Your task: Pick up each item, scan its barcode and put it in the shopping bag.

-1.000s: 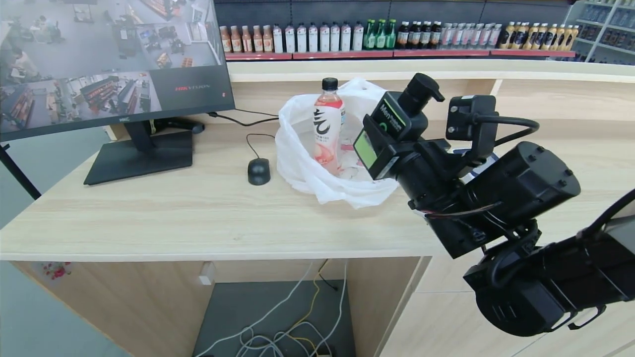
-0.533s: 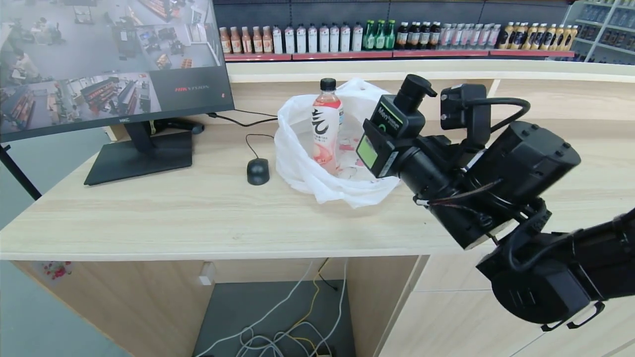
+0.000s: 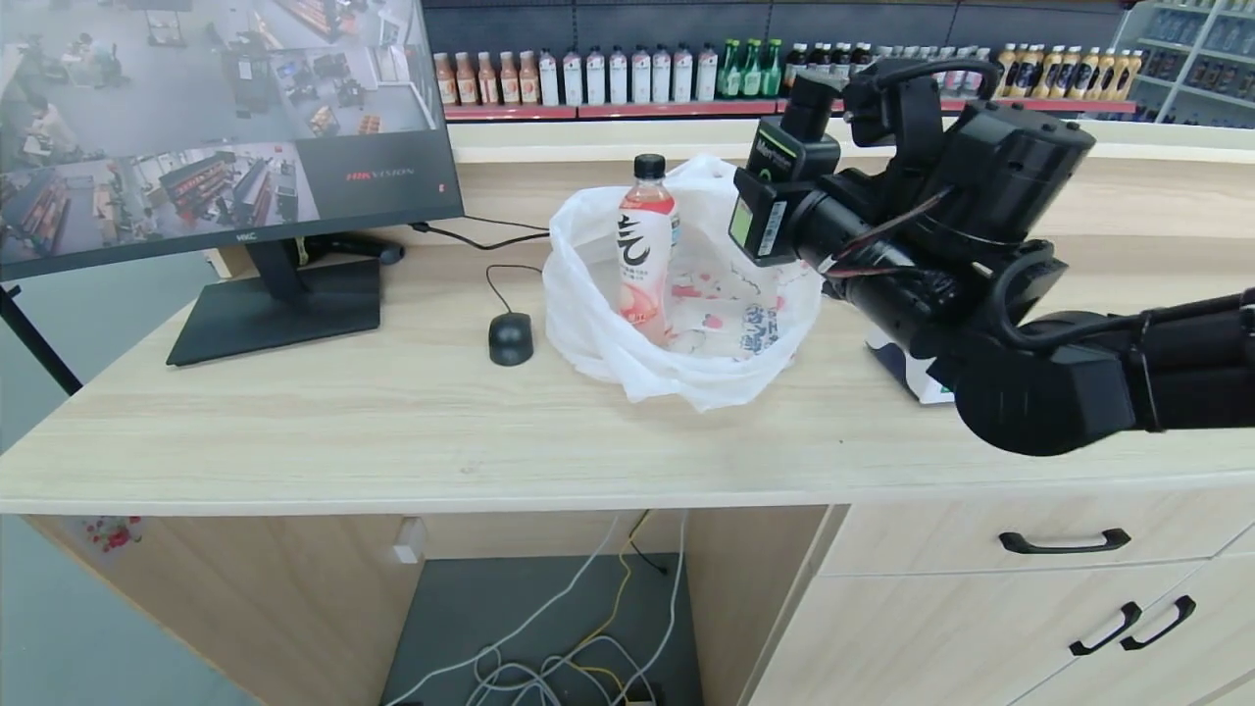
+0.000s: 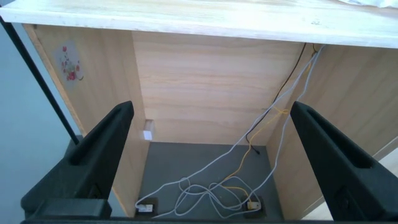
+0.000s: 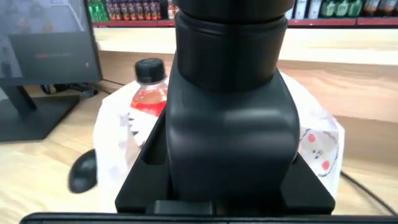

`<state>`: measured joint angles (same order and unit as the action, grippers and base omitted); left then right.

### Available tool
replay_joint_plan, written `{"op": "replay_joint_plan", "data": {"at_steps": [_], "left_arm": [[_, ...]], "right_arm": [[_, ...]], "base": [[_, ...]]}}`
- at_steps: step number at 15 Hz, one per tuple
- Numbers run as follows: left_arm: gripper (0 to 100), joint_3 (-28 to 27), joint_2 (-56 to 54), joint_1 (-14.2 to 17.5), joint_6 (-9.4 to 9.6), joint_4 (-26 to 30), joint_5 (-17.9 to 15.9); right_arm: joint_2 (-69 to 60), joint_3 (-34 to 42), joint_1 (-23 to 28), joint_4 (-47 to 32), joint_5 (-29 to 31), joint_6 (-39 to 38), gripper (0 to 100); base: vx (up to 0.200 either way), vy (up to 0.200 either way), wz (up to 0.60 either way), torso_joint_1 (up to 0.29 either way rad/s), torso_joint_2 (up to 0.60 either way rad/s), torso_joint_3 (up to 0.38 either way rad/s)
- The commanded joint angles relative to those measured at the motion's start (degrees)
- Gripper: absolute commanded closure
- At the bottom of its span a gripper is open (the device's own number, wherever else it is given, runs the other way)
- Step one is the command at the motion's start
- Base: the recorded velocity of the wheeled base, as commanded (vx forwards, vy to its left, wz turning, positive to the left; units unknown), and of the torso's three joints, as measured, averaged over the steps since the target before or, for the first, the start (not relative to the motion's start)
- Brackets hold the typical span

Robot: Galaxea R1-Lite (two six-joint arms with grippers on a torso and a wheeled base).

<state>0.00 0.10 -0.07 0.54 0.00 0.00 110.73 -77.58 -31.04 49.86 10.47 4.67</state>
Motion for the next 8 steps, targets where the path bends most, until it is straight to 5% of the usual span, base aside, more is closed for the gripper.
{"op": "replay_joint_plan", "data": {"at_steps": [1,8], "left_arm": [[0,0.0,-0.01,-0.01,-0.01,0.0,0.0],[0,0.0,-0.01,-0.01,-0.01,0.0,0.0]], "right_arm": [[5.99,-7.85,1.24,-3.45,-0.63,2.63,100],[12.14,-12.16,2.21,-4.16,-2.65,8.78,100]], "base": [[0.0,0.0,0.0,0.0,0.0,0.0],[0.0,0.0,0.0,0.0,0.0,0.0]]}}
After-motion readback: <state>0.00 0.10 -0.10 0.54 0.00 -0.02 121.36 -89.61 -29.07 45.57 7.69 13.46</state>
